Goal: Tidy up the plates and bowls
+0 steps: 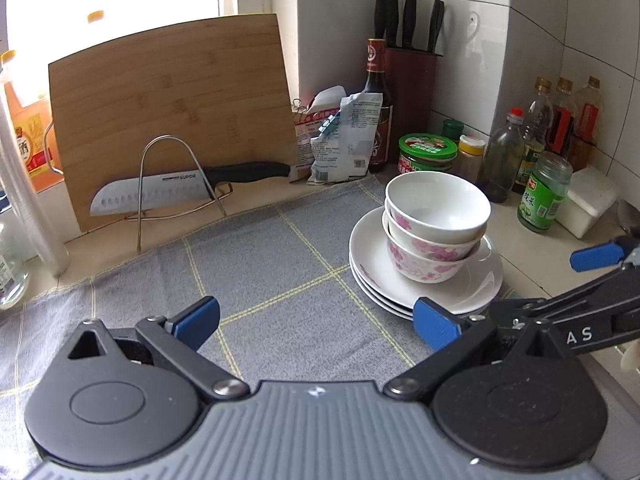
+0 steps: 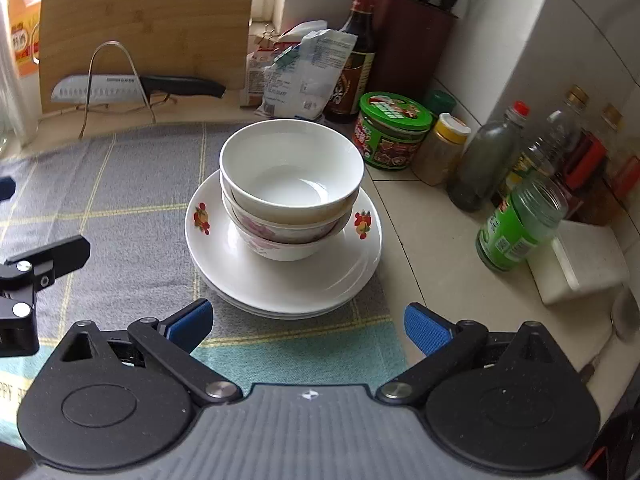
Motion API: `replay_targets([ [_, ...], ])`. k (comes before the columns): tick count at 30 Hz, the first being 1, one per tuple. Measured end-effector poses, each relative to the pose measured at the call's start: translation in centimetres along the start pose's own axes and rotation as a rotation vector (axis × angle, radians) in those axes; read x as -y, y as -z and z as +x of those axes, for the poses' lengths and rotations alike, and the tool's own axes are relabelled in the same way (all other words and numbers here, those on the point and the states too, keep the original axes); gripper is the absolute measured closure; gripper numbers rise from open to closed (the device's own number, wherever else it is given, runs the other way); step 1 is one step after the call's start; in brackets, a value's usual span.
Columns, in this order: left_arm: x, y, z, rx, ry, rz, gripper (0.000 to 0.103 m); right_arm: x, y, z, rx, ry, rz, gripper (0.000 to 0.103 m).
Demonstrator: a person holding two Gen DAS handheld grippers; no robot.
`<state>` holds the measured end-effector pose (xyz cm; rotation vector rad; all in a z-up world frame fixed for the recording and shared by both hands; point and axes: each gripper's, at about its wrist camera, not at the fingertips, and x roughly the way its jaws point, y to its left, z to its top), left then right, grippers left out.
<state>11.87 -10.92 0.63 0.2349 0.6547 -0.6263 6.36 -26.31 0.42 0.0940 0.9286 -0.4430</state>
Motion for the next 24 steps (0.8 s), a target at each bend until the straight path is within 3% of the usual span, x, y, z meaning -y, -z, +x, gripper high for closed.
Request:
replay_targets([
  [6, 0.1, 0.3, -2.4, 0.013, -0.029, 0.003, 0.001, -0.6, 1.6, -3.5, 0.061, 0.023, 0.137, 0.0],
  [24, 0.1, 0.8, -3.8, -0.01, -0.045, -0.008, 0.001, -1.4, 2.6, -5.5, 0.088, 0.059, 0.146, 0.0],
])
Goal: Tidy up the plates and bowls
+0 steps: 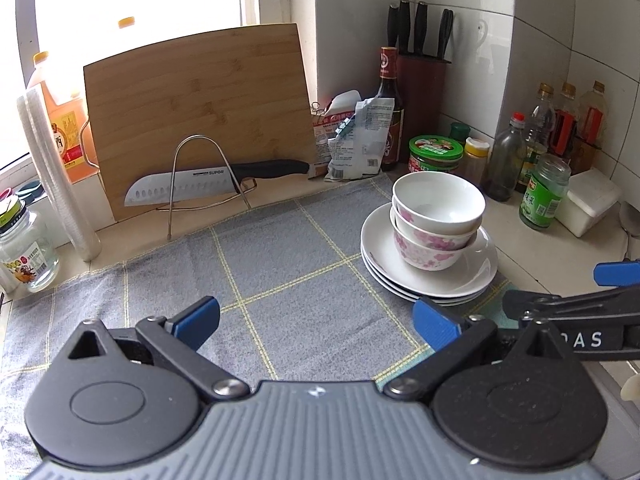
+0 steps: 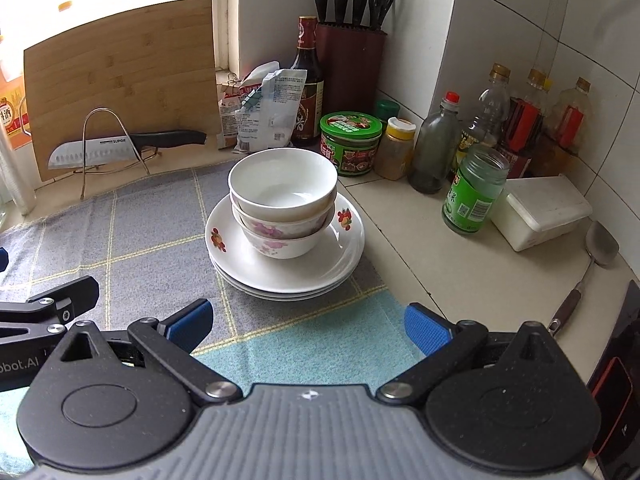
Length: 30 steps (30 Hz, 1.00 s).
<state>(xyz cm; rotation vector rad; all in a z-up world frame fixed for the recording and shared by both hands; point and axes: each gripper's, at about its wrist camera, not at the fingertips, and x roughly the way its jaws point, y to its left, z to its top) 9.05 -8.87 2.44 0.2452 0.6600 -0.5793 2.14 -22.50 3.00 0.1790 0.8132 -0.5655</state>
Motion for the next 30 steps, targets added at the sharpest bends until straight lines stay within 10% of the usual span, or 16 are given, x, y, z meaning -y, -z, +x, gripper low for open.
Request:
replay_targets([
  [30, 0.06, -0.16, -0.1, -0.014, 0.002, -0.006, 0.001, 0.08, -0.13, -0.44, 0.007, 0.017, -0.001, 0.0],
])
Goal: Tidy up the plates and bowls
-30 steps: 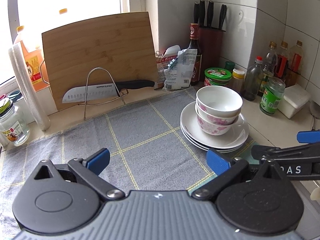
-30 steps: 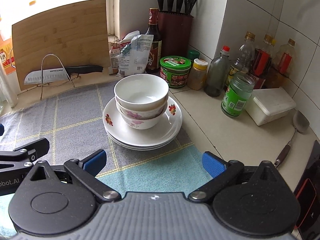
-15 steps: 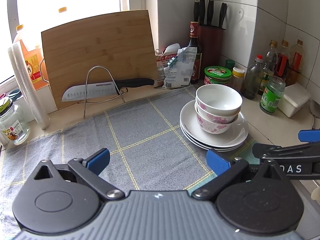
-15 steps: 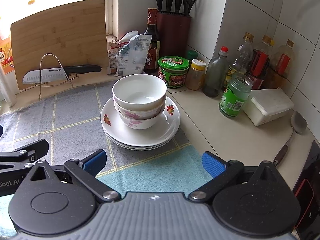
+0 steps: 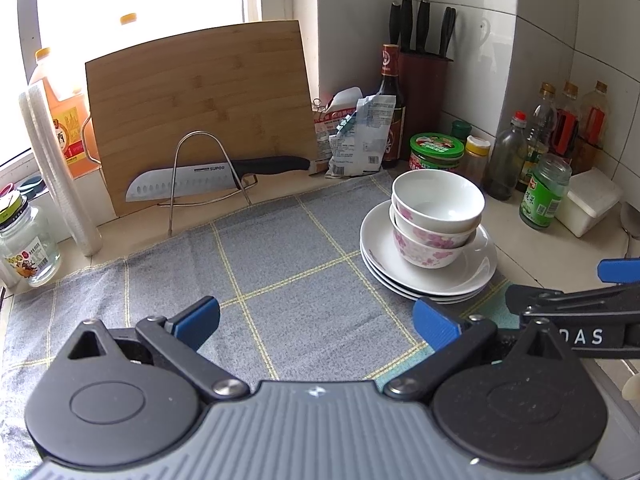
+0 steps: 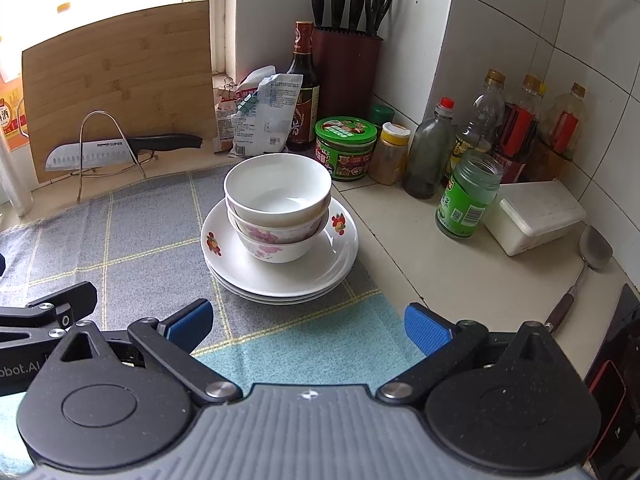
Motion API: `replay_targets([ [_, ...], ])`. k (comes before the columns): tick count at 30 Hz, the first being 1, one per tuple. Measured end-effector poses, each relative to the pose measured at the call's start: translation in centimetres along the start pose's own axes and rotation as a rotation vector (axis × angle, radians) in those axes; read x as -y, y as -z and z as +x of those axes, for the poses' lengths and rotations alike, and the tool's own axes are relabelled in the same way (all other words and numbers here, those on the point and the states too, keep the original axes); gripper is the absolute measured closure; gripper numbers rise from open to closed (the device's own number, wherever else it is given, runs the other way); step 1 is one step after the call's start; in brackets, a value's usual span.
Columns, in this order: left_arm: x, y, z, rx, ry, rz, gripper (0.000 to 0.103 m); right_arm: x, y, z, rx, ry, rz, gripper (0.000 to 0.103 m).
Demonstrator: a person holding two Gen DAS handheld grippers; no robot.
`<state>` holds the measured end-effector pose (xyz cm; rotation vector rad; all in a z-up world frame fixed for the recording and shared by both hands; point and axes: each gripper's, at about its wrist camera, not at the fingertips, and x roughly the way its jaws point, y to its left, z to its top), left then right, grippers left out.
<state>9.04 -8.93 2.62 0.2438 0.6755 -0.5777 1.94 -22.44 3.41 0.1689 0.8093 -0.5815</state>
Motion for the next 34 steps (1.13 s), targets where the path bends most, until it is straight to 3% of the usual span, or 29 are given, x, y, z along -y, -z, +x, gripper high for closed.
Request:
replay_targets([
  [34, -0.3, -0.3, 0.33, -0.003, -0.001, -0.006, 0.001, -0.24, -0.54, 0.1, 0.006, 0.024, -0.011, 0.0],
])
